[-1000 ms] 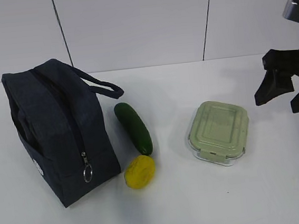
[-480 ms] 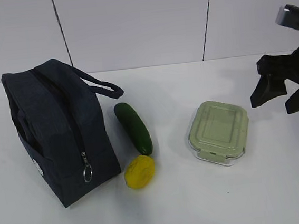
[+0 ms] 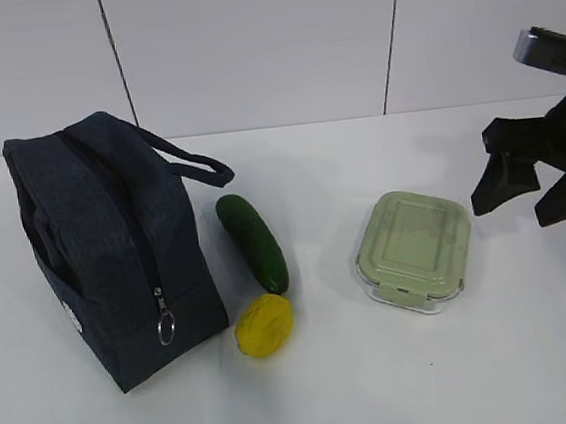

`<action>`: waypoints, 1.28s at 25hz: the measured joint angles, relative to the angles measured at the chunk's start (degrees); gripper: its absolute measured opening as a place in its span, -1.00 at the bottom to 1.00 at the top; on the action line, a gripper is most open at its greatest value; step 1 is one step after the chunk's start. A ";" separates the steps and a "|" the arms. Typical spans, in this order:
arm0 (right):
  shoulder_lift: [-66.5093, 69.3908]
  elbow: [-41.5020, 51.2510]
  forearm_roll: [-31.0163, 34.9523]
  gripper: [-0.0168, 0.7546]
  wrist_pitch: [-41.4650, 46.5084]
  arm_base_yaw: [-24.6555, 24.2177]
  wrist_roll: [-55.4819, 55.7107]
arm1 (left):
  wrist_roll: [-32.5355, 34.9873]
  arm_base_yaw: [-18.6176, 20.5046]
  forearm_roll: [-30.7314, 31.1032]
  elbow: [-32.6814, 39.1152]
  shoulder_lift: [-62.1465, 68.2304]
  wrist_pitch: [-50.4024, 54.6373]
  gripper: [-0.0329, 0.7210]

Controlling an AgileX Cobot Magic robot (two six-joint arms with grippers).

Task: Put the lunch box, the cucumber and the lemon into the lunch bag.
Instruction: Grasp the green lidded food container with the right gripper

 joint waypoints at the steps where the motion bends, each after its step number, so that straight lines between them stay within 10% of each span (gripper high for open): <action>1: 0.00 0.00 0.12 0.47 0.34 -0.66 -0.60 | 0.00 0.00 0.00 0.00 0.00 0.00 -0.26; 32: -3.11 0.00 5.82 0.47 4.05 -5.06 -8.32 | 0.00 0.00 0.00 0.00 0.00 0.00 -0.26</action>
